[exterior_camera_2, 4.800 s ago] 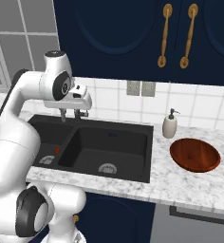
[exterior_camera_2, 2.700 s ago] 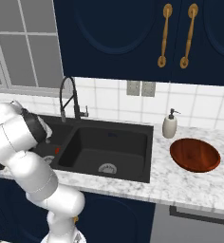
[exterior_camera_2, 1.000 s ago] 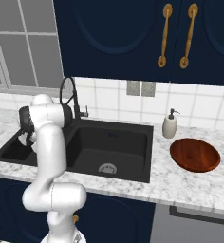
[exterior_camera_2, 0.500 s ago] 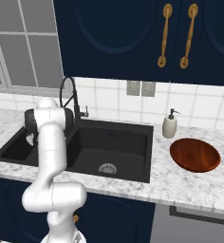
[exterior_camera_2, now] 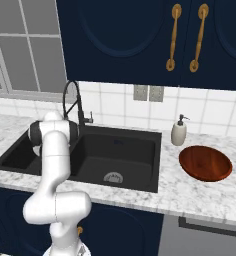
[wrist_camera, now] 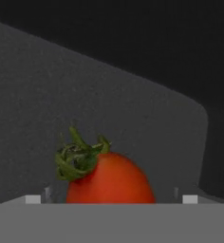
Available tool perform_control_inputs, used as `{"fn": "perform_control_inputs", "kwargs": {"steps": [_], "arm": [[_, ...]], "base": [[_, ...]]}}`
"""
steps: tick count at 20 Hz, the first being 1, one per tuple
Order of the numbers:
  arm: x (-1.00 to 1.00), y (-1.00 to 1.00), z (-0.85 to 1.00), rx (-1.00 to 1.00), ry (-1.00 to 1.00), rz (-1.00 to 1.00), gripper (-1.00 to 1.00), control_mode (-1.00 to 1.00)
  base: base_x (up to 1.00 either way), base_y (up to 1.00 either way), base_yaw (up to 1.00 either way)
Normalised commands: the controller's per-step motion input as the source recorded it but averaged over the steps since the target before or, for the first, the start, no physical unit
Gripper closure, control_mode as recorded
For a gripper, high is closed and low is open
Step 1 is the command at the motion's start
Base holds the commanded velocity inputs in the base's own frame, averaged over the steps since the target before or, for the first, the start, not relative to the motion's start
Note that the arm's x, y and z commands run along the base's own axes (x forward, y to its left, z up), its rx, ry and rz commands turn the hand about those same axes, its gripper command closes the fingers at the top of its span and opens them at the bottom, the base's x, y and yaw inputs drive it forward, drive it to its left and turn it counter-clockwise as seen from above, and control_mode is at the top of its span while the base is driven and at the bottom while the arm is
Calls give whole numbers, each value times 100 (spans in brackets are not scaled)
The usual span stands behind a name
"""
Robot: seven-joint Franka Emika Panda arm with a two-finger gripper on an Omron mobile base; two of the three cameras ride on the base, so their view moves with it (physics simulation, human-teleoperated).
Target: Pick the tomato from the sink and place it in the bowl. Then pick the bowl and place it in the microwave. Then close the microwave door and press the start button.
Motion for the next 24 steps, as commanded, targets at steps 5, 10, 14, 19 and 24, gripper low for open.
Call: {"fn": "perform_control_inputs", "kwargs": {"steps": [5,10,14,19,24], "arm": [[6,1,-59,1,0,4,-100,-100],[0,0,-34,0,0,1,100,-100],[-7,3,-4,0,-1,0,100,-100],[-72,33,40,0,-16,-7,100,-100],[-57,12,100,1,-10,-16,100,-100]], "base": [[0,0,0],[0,0,0],[0,0,0],[0,0,0],[0,0,0]]}}
